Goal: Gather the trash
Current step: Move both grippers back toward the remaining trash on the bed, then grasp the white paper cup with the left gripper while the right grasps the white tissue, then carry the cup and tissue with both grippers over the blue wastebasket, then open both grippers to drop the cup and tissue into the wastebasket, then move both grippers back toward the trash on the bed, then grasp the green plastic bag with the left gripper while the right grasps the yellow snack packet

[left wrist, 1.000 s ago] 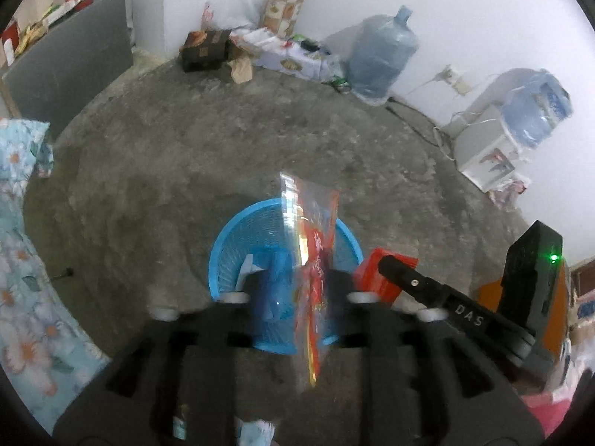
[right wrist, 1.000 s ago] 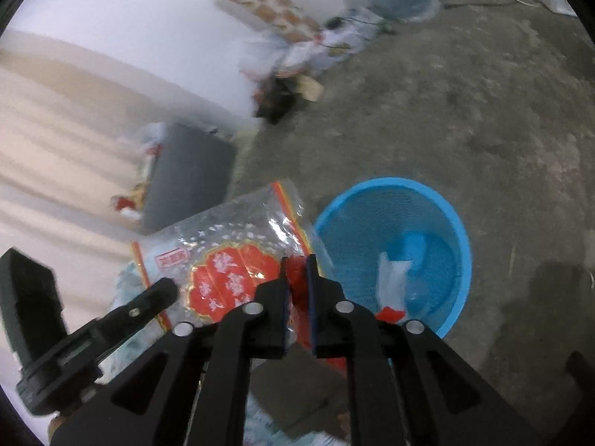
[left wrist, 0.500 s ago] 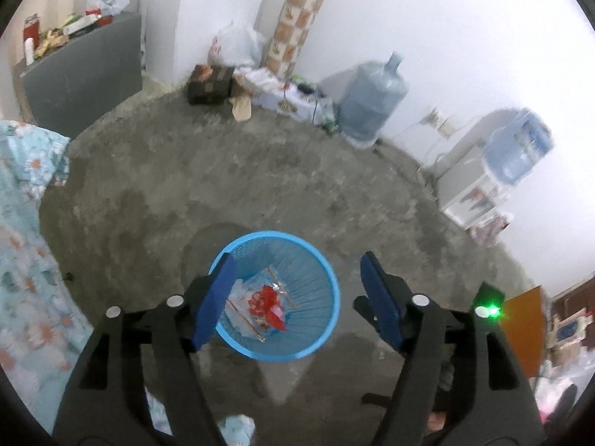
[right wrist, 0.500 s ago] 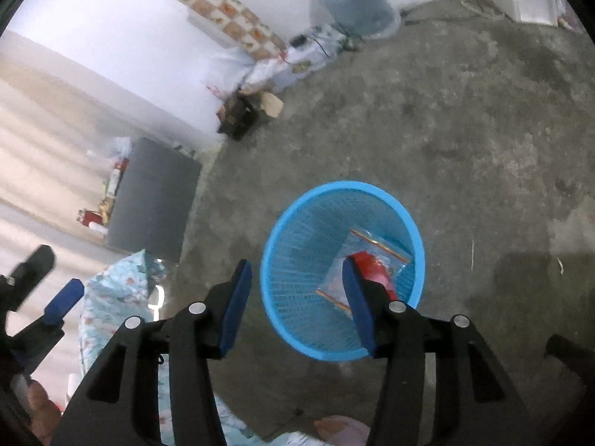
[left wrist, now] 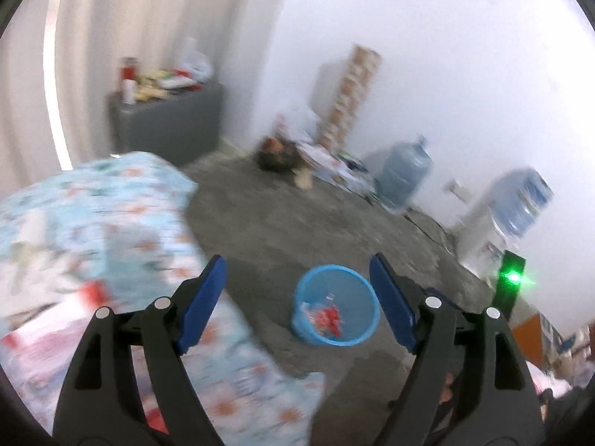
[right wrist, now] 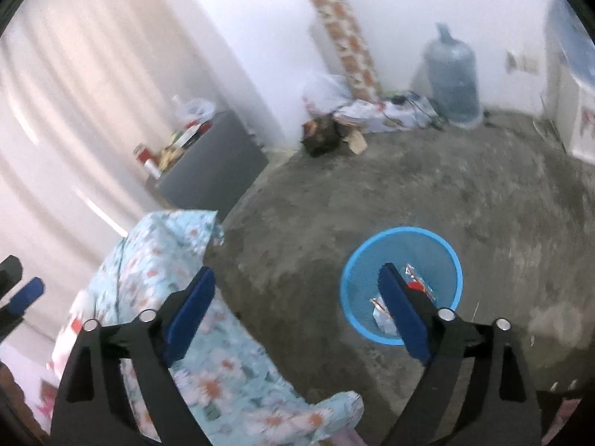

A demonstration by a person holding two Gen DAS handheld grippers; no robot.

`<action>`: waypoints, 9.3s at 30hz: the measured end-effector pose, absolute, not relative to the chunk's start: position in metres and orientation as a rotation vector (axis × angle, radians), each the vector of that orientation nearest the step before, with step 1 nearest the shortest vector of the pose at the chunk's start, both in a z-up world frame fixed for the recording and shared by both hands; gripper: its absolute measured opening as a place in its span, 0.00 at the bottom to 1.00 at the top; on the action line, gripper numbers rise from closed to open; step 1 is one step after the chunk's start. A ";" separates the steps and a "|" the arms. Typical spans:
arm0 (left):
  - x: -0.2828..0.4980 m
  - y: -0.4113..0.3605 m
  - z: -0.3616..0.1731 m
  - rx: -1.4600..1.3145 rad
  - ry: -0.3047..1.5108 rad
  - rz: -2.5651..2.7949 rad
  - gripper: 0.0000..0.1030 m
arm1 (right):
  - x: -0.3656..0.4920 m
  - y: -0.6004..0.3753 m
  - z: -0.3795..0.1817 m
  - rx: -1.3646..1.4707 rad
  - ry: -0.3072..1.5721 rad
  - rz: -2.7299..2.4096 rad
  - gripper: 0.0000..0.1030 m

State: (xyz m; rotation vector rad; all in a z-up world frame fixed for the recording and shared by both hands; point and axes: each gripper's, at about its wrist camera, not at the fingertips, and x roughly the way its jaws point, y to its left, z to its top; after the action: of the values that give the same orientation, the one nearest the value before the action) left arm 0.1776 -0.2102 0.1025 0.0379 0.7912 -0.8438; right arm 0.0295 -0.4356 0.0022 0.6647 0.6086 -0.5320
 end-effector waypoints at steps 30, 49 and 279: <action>0.206 0.079 0.126 -0.187 0.646 -0.374 0.76 | 0.136 -0.237 0.090 0.248 0.623 -0.142 0.94; 0.258 0.181 0.070 -0.377 0.696 -0.277 0.76 | 0.240 -0.250 0.068 0.596 0.799 0.138 0.93; 0.382 0.087 -0.005 -0.496 1.172 -0.557 0.57 | 0.350 -0.115 0.013 -0.061 1.277 0.381 0.15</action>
State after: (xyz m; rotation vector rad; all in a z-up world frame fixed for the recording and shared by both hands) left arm 0.3819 0.0872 -0.0053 -0.4962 1.1721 -0.5575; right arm 0.3496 -0.1150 0.0129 -0.0610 1.2766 0.3814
